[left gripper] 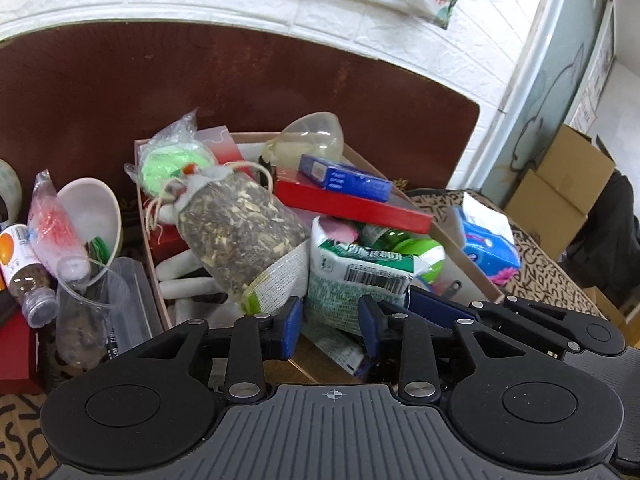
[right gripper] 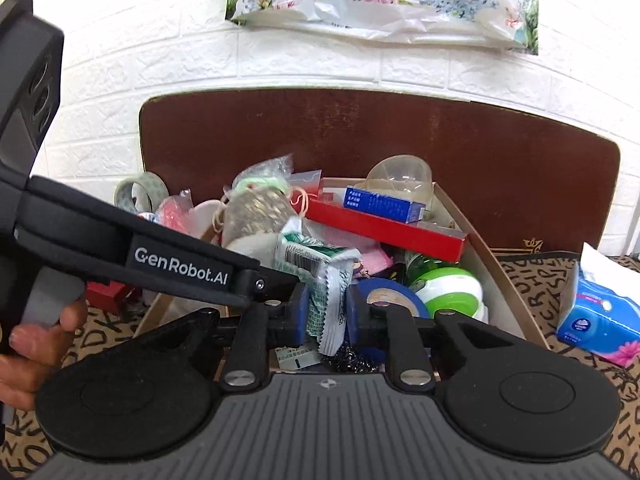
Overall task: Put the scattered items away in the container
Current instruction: 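Lower the snack packet into the box and open the left tool, then move the left tool back to the pile toward the red box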
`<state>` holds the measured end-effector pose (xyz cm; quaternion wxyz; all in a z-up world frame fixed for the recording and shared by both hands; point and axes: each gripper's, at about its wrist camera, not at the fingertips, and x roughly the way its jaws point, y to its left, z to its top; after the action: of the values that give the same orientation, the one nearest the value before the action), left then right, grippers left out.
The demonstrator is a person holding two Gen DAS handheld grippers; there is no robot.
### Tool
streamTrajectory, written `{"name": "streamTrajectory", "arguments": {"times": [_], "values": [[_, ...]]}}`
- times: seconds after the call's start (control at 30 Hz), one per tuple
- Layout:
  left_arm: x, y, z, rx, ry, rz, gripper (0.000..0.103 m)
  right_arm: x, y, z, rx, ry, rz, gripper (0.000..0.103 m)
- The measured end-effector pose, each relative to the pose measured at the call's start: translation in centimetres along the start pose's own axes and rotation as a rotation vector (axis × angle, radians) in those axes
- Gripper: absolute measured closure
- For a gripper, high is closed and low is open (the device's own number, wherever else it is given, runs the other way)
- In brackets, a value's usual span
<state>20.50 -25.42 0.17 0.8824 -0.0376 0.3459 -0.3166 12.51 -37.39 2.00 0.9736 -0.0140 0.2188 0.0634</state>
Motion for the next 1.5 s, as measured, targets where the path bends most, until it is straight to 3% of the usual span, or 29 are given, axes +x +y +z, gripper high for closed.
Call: {"name": "streamTrajectory", "arguments": {"times": [0.17, 0.27, 0.4, 0.43, 0.53, 0.7, 1.03, 1.17, 1.5], "values": [[-0.2, 0.8, -0.5, -0.01, 0.0, -0.008, 0.053, -0.2, 0.4, -0.4, -0.014, -0.005, 0.01, 0.081], [-0.9, 0.4, -0.8, -0.018, -0.016, 0.005, 0.043, -0.8, 0.6, -0.6, -0.008, -0.02, 0.0, 0.078], [-2.1, 0.1, -1.2, -0.031, -0.042, 0.058, 0.013, -1.6, 0.5, -1.0, -0.009, -0.038, -0.082, 0.034], [-2.5, 0.2, -1.4, -0.041, -0.054, 0.061, 0.01, -1.9, 0.4, -1.1, -0.004, -0.041, -0.096, 0.025], [-3.5, 0.5, -1.7, -0.053, -0.088, 0.022, 0.001, -2.5, 0.2, -1.3, 0.017, -0.035, -0.088, 0.016], [-5.0, 0.6, -1.9, -0.056, -0.115, 0.063, 0.0, -3.6, 1.0, -1.7, 0.001, -0.034, -0.093, 0.007], [-8.2, 1.5, -2.9, -0.08, -0.119, 0.063, 0.0, -5.8, 2.9, -1.4, -0.014, -0.039, -0.092, 0.002], [-10.2, 2.5, -4.4, -0.102, -0.106, 0.061, 0.001, -6.9, 4.4, -1.4, -0.02, -0.049, -0.053, 0.001], [-15.7, 7.0, -11.9, -0.155, -0.124, 0.202, 0.001, -6.8, 11.7, -3.8, -0.112, 0.026, 0.108, 0.001]]}}
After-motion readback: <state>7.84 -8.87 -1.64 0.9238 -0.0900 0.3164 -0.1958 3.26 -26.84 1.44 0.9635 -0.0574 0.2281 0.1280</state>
